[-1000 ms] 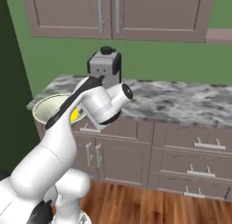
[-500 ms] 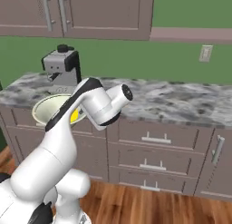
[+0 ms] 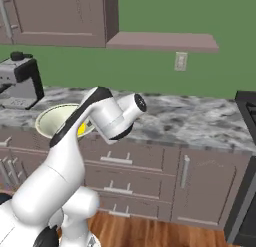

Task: Place the cup inside the bowl on the dining table and move the bowl to any counter.

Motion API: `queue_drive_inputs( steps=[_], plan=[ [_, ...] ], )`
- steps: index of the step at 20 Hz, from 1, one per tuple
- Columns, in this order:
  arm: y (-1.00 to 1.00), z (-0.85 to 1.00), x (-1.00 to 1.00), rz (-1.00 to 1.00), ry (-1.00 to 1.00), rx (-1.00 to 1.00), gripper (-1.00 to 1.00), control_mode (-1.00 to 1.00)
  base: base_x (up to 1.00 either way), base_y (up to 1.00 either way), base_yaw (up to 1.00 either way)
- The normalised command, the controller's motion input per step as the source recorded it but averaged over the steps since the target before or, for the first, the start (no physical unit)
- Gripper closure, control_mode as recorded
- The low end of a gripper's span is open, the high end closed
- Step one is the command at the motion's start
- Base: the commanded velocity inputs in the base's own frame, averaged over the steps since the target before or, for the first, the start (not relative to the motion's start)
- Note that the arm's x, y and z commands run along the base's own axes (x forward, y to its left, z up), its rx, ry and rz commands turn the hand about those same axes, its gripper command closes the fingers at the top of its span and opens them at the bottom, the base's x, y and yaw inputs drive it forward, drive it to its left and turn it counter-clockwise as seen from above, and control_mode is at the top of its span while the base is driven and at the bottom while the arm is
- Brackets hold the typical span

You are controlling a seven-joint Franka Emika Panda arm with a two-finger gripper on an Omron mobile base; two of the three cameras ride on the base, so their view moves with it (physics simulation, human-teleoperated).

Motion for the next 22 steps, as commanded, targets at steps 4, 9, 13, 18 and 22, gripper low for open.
queue_drive_inputs(
  steps=[4, 9, 13, 18, 22],
  plan=[
    [0.0, 0.0, 0.0, 0.0, 0.0, 0.0, 1.0, 1.0, 0.99, -0.59, 0.0],
    [0.0, 0.0, 0.0, 0.0, 0.0, 0.0, 1.0, 1.0, 0.98, -0.11, -0.04],
    [0.0, 0.0, 0.0, 0.0, 0.0, 0.0, 1.0, 1.0, 0.32, -0.02, -0.02],
    [0.0, 0.0, 0.0, 0.0, 0.0, 0.0, 1.0, 1.0, 0.0, 0.0, 0.0],
    [0.0, 0.0, 0.0, 0.0, 0.0, 0.0, 1.0, 1.0, 0.0, 0.0, 0.0]
  ],
)
